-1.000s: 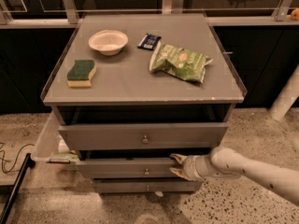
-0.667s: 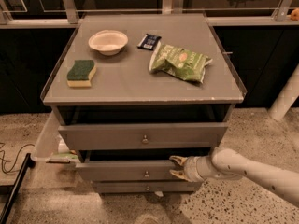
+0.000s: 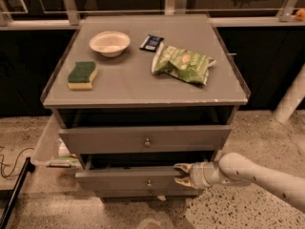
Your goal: Open middle drawer
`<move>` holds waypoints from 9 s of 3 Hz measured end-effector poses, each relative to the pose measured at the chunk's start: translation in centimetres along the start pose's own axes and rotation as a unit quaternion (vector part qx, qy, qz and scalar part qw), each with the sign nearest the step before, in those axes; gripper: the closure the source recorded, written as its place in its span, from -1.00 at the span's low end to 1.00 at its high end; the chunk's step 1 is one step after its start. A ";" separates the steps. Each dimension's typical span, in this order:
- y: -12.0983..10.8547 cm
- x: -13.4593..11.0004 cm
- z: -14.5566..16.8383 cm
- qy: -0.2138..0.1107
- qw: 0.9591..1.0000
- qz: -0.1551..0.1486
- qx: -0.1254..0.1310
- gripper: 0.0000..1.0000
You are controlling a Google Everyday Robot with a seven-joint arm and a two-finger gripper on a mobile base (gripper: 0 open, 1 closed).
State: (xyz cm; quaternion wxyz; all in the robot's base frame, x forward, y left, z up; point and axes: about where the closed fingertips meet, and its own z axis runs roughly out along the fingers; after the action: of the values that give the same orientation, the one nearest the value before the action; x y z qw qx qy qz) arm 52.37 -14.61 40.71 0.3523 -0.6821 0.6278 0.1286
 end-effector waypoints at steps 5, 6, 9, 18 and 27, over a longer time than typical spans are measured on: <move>1.6 0.1 -1.0 0.001 1.000 0.001 -0.013 -0.35; 2.1 1.8 -0.8 0.011 1.000 0.020 -0.014 -0.81; 2.8 1.3 -1.5 0.016 1.000 0.017 -0.010 0.11; 12.2 3.6 -5.3 0.025 0.996 0.086 0.007 -0.23; 11.4 3.1 -6.2 0.027 0.995 0.093 0.007 -0.30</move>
Offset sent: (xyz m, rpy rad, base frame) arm -0.2429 -0.0734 0.0088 -0.0219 0.1910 0.2235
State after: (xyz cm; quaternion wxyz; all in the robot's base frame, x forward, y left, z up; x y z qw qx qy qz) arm 40.51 -20.57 39.62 0.3264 -0.6219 0.6983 0.1381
